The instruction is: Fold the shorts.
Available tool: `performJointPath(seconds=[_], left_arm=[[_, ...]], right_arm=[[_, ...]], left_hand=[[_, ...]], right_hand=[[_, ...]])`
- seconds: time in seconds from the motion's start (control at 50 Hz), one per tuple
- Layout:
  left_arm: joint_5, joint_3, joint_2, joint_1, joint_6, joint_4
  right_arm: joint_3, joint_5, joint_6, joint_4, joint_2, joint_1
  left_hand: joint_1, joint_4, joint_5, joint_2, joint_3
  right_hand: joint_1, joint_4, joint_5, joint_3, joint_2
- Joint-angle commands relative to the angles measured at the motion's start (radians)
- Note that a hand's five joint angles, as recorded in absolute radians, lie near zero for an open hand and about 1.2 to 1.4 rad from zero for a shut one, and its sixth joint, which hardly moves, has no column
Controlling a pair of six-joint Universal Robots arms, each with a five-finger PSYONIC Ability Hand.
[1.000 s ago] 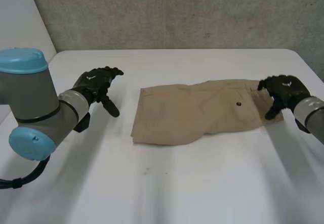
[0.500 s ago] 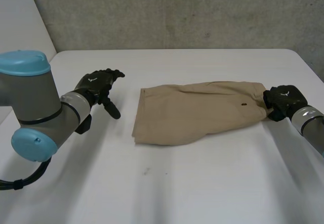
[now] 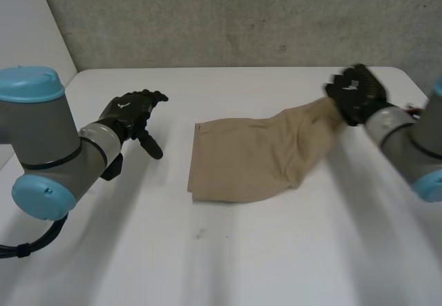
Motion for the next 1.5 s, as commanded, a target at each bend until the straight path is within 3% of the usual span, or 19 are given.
performJointPath(seconds=[0.02, 0.16, 0.26, 0.34, 0.4, 0.5, 0.58, 0.72, 0.82, 0.92, 1.08, 1.26, 1.38, 1.46, 1.5], left_arm=[[-0.002, 0.0, 0.004, 0.0, 0.0, 0.0], [-0.016, 0.0, 0.004, -0.002, 0.0, 0.0], [-0.016, 0.002, 0.005, 0.0, 0.0, 0.001], [-0.016, 0.005, 0.007, 0.003, 0.0, 0.001], [-0.016, 0.014, 0.007, 0.005, 0.003, 0.003], [-0.02, 0.04, 0.007, -0.005, 0.003, 0.017], [-0.026, 0.083, 0.001, -0.04, -0.008, 0.029], [-0.074, 0.183, -0.097, -0.161, -0.031, 0.029], [-0.175, 0.267, -0.227, -0.245, -0.035, 0.011], [-0.273, 0.313, -0.324, -0.275, -0.031, -0.045], [-0.284, 0.333, -0.38, -0.275, -0.021, -0.15], [-0.281, 0.316, -0.254, -0.273, -0.021, -0.175], [-0.281, 0.255, -0.078, -0.264, -0.021, -0.177], [-0.28, 0.211, 0.071, -0.229, -0.021, -0.177], [-0.278, 0.192, 0.161, -0.181, -0.023, -0.177]], right_arm=[[-0.042, -0.036, -0.174, -0.01, 0.059, 0.298], [-0.03, -0.117, -0.208, -0.002, 0.165, 0.458], [0.001, -0.129, -0.194, 0.001, 0.173, 0.467], [0.008, -0.12, -0.104, -0.013, 0.115, 0.464], [0.004, -0.114, 0.06, -0.016, 0.053, 0.457], [-0.024, -0.054, 0.492, -0.025, -0.043, 0.365], [-0.085, 0.004, 0.68, -0.011, -0.024, 0.325], [-0.237, 0.062, 0.7, 0.146, 0.105, 0.294], [-0.376, 0.059, 0.703, 0.316, 0.255, 0.288], [-0.433, 0.065, 0.695, 0.4, 0.343, 0.277], [-0.426, 0.07, 0.671, 0.427, 0.379, 0.249], [-0.374, 0.07, 0.59, 0.432, 0.273, 0.248], [-0.276, 0.073, 0.602, 0.406, 0.054, 0.226], [-0.208, 0.163, 0.651, 0.322, -0.1, 0.203], [-0.17, 0.254, 0.694, 0.271, -0.186, 0.177]], left_hand=[[-0.028, -0.031, -0.048, -0.029, -0.039], [-0.028, -0.031, -0.048, -0.029, -0.039], [-0.028, -0.031, -0.048, -0.029, -0.039], [-0.028, -0.031, -0.048, -0.029, -0.039], [-0.028, -0.031, -0.048, -0.029, -0.039], [-0.028, -0.031, -0.048, -0.029, -0.039], [-0.025, -0.027, -0.044, -0.025, -0.036], [-0.025, -0.027, -0.044, -0.025, -0.036], [-0.027, -0.03, -0.047, -0.028, -0.039], [-0.028, -0.031, -0.048, -0.029, -0.039], [-0.028, -0.031, -0.048, -0.029, -0.039], [-0.028, -0.031, -0.048, -0.029, -0.039], [-0.028, -0.031, -0.048, -0.029, -0.039], [-0.028, -0.031, -0.048, -0.029, -0.039], [-0.028, -0.031, -0.048, -0.029, -0.039]], right_hand=[[0.446, 0.207, 0.299, 0.234, 0.216], [0.446, 0.207, 0.299, 0.234, 0.216], [-0.49, -0.73, -0.637, -0.703, -0.721], [-0.776, -1.015, -0.923, -0.988, -1.006], [-0.776, -1.015, -0.923, -0.988, -1.006], [-0.776, -1.015, -0.923, -0.988, -1.006], [-0.776, -1.015, -0.923, -0.988, -1.006], [-0.776, -1.015, -0.923, -0.988, -1.006], [-0.776, -1.015, -0.923, -0.988, -1.006], [-0.776, -1.015, -0.923, -0.988, -1.006], [-0.776, -1.015, -0.923, -0.988, -1.006], [-0.776, -1.015, -0.923, -0.988, -1.006], [-0.776, -1.015, -0.923, -0.988, -1.006], [-0.776, -1.015, -0.923, -0.988, -1.006], [-0.776, -1.015, -0.923, -0.988, -1.006]])
